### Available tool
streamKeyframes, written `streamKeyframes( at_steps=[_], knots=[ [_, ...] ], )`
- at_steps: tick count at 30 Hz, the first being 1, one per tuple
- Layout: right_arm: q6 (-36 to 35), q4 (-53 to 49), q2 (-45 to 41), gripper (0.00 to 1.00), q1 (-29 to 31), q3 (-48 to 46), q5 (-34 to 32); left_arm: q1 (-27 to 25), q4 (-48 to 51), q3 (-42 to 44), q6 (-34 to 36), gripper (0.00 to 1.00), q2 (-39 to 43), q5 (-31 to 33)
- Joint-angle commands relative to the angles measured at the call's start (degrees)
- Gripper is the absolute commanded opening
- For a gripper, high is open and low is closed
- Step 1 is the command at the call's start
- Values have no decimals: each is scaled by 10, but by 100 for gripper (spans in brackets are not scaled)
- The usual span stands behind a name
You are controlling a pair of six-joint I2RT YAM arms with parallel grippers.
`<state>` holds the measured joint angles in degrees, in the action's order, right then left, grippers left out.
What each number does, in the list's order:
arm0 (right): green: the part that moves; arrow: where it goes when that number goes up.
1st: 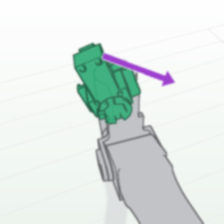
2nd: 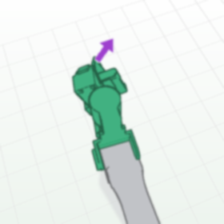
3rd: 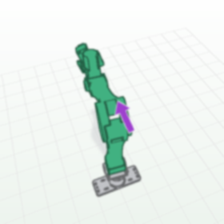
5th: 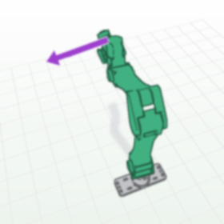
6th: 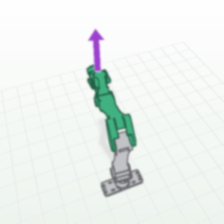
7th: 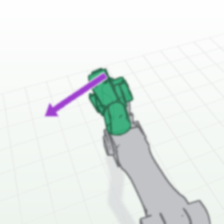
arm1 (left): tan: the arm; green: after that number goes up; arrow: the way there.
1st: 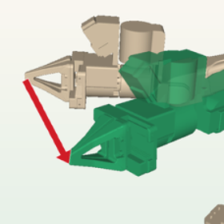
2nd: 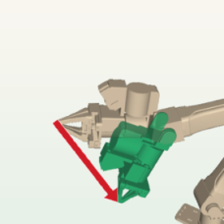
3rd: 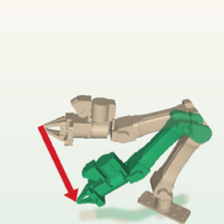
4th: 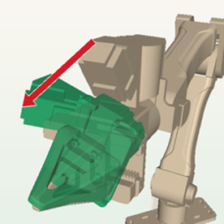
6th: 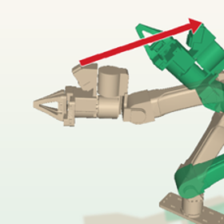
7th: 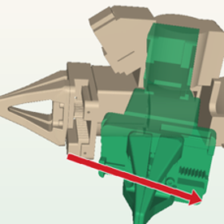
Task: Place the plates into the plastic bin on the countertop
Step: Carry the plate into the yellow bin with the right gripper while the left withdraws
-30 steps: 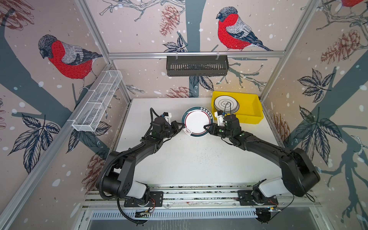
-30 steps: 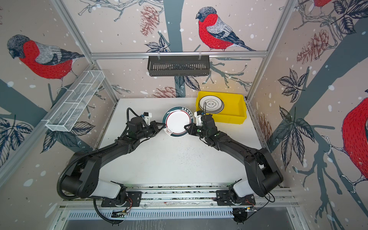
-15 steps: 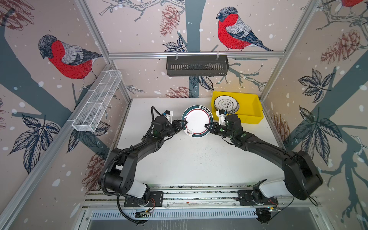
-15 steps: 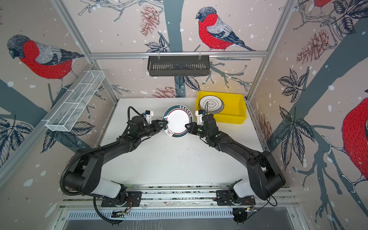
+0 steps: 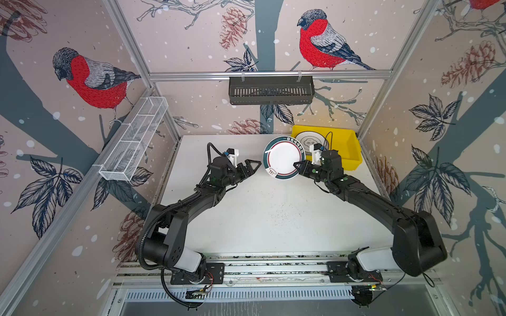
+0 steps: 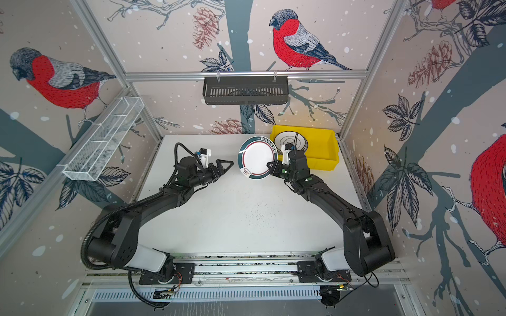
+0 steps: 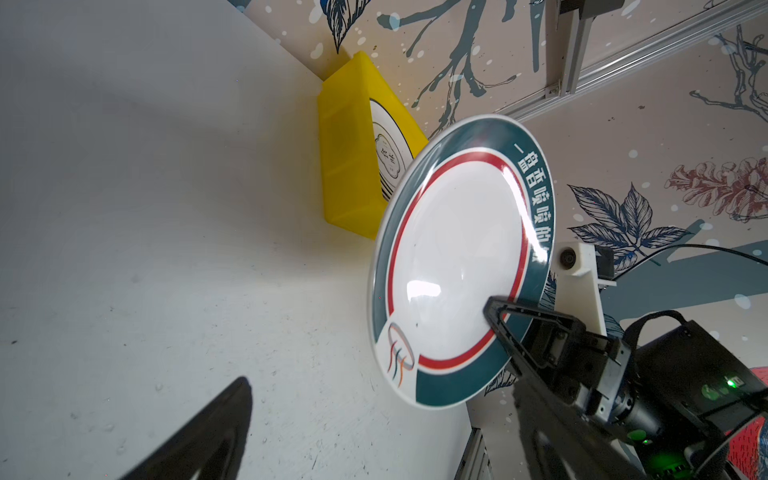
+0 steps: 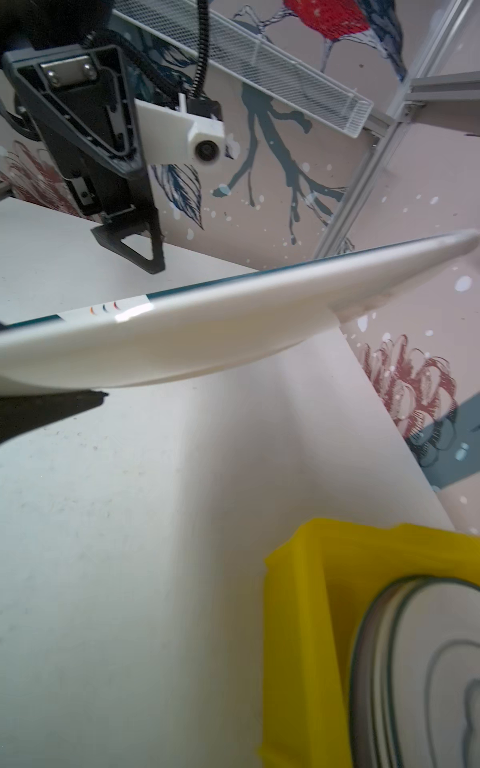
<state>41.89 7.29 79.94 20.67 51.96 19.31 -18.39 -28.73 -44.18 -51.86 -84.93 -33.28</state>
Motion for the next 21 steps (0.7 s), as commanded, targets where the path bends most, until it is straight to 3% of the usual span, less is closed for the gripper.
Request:
streamKeyframes(
  at_steps=[1, 4, 12, 21],
  knots=[
    [-22, 15, -8, 2, -29, 17, -29, 7, -5, 4, 14, 97, 9, -13],
    [-42, 9, -3, 1, -50, 38, -78, 14, -6, 12, 14, 97, 12, -17],
    [-25, 38, 91, 1, -123, 81, -94, 37, 16, 39, 32, 97, 52, -13],
    [30, 31, 277, 1, -185, 231, 11, 52, 111, 43, 104, 97, 121, 30]
  ],
)
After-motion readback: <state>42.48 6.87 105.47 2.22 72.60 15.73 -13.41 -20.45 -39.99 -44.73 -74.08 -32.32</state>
